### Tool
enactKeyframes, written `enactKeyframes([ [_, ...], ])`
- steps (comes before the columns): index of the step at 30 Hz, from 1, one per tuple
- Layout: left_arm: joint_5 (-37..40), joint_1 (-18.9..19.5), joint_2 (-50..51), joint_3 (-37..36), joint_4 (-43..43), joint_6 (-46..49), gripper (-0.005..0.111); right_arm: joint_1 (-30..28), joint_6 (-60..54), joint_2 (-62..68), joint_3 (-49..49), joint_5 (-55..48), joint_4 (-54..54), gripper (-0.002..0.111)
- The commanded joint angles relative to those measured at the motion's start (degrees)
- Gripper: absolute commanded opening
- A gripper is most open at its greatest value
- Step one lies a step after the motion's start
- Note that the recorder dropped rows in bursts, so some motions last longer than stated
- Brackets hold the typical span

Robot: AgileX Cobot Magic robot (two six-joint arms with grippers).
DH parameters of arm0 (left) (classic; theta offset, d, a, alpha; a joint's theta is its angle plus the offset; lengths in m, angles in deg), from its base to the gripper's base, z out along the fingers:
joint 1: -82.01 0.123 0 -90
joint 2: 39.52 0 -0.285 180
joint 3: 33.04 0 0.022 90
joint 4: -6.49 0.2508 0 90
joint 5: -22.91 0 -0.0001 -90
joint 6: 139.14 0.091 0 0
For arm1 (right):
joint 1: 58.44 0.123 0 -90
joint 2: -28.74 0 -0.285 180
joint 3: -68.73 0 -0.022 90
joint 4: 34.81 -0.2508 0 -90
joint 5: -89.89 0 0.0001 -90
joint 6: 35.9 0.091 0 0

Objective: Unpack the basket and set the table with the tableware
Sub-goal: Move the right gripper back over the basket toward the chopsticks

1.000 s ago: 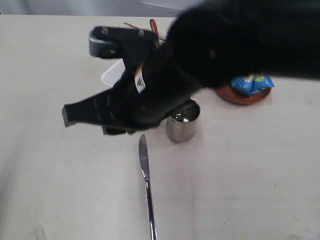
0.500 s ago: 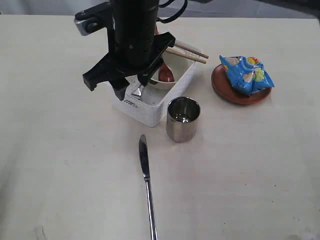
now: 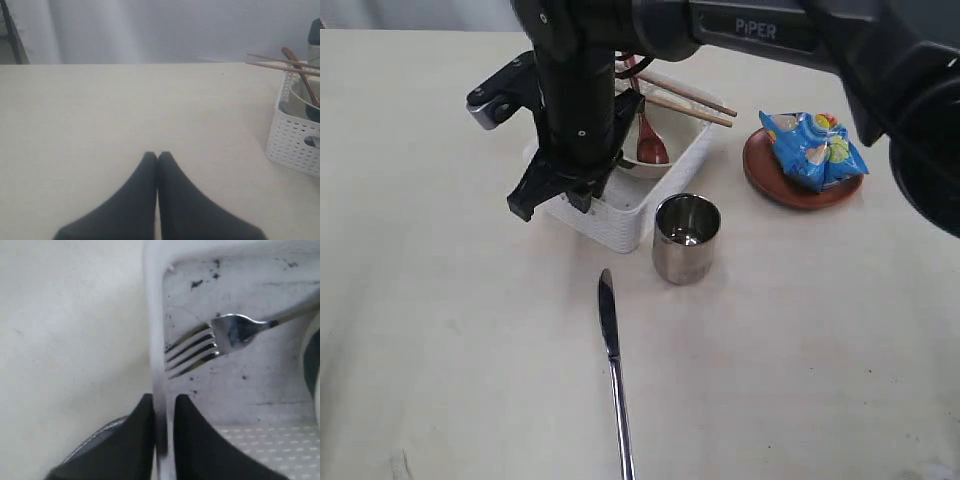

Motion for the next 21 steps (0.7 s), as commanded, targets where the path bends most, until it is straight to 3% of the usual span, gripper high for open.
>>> enactKeyframes([
  [1, -0.28, -0.41, -0.19, -0.11, 0.26, 0.04, 0.0, -0.24, -4.91, 0.09, 0.4, 3.26, 0.29, 0.0],
  [15, -0.28, -0.41, -0.19, -0.11, 0.26, 0.04, 0.0, -0.09, -5.83, 0.09, 0.55, 8.71, -9.64, 0.0],
  [21, -0.28, -0.41, -0.19, -0.11, 0.26, 0.04, 0.0, 2.9, -2.58, 0.09, 0.55, 10.35, -10.67, 0.0],
])
